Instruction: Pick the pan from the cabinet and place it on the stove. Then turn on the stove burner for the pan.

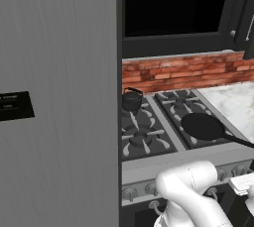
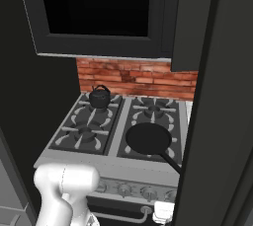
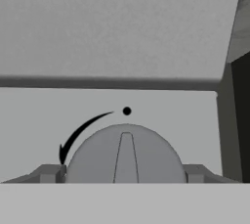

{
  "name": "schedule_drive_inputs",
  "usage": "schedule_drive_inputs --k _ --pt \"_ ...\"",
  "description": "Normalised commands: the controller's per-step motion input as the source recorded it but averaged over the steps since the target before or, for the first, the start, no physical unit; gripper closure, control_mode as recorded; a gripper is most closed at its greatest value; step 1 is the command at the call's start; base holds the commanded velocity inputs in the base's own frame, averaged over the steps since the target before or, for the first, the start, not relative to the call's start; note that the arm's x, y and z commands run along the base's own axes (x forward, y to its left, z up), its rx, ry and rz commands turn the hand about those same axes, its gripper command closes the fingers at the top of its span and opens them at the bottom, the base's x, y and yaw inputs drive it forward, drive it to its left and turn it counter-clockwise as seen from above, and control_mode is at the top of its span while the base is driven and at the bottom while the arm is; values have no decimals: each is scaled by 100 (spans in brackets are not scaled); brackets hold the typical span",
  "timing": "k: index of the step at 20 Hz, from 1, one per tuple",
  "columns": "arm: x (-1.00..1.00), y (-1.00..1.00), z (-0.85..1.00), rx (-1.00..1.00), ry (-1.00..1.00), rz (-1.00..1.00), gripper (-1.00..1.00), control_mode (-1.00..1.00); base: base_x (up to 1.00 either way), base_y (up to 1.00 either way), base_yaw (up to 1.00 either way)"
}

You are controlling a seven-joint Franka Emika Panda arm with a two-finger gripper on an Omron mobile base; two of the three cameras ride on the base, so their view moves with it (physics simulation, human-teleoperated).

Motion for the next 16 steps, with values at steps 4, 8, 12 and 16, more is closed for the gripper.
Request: schedule_drive_inputs --k 4,8,12,16 --pt "0 0 0 -2 0 0 100 -100 0 0 0" --pt "0 0 2 -19 -6 2 100 -100 0 0 0" --pt "0 -2 1 -25 -11 3 100 -100 0 0 0" --pt "0 -11 1 -24 -17 5 100 -100 0 0 0"
